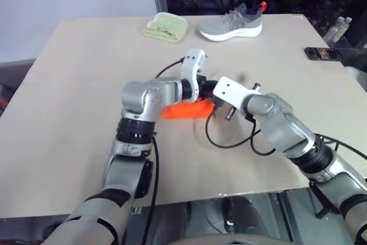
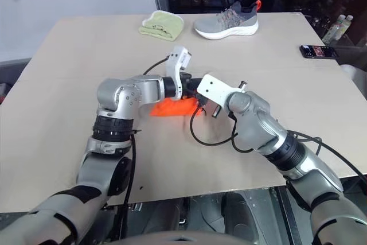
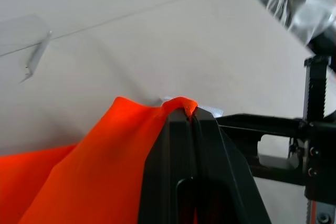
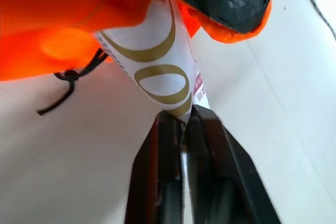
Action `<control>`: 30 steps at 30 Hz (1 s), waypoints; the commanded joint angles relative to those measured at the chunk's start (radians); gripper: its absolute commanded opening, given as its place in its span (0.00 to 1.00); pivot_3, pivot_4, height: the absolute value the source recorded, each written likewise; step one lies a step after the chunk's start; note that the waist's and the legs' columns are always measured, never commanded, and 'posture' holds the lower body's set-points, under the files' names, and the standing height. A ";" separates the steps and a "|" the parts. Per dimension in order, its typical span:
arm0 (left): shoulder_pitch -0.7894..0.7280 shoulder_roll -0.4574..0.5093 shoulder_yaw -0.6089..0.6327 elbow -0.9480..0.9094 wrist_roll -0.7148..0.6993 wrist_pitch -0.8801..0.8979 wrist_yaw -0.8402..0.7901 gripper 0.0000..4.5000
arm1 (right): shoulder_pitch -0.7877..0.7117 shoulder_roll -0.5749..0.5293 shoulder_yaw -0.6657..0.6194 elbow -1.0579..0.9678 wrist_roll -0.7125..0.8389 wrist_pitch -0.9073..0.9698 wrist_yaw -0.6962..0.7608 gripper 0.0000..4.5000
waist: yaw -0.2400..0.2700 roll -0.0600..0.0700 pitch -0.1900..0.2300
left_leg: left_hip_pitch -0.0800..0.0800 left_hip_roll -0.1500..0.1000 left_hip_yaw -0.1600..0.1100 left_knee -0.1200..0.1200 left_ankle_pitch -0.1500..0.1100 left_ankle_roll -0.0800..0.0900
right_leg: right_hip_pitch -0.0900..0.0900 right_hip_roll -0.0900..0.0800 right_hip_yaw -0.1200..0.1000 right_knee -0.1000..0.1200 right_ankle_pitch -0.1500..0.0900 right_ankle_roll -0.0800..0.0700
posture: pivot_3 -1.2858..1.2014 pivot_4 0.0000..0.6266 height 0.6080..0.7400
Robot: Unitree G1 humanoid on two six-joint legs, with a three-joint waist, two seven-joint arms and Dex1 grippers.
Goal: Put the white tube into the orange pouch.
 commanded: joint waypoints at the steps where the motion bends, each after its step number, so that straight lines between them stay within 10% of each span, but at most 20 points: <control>1: 0.016 -0.013 0.047 -0.015 -0.022 -0.057 -0.011 0.00 | 0.025 0.114 -0.087 -0.091 0.063 -0.098 -0.026 0.41 | -0.001 0.000 0.000 | 0.000 0.000 0.000 0.000 0.000 0.000 | 0.000 0.000 0.000 0.000 0.000 0.000 | 0.52 0.24 1.00; 2: 0.029 -0.005 0.055 -0.022 -0.032 -0.061 -0.027 0.00 | 0.040 0.134 -0.111 -0.094 0.081 -0.130 -0.024 0.52 | -0.001 0.000 0.000 | 0.000 0.000 0.000 0.000 0.000 0.000 | 0.000 0.000 0.000 0.000 0.000 0.000 | 0.52 0.24 1.00; 17: 0.115 0.115 0.012 0.027 0.033 -0.227 -0.134 0.00 | 0.209 -0.157 -0.209 -0.010 0.065 -0.526 0.072 0.52 | 0.010 0.000 0.000 | 0.000 -0.001 0.002 0.001 -0.001 0.002 | 0.002 -0.001 -0.003 -0.001 0.000 0.000 | 0.52 0.24 1.00; 30: 0.161 0.100 -0.017 -0.053 0.034 -0.223 -0.125 0.00 | 0.089 -0.055 -0.249 0.433 -0.052 -0.606 -0.085 0.52 | 0.001 0.001 0.001 | 0.001 -0.001 0.001 0.000 -0.001 0.002 | 0.002 0.000 0.000 -0.001 0.000 0.000 | 0.52 0.24 1.00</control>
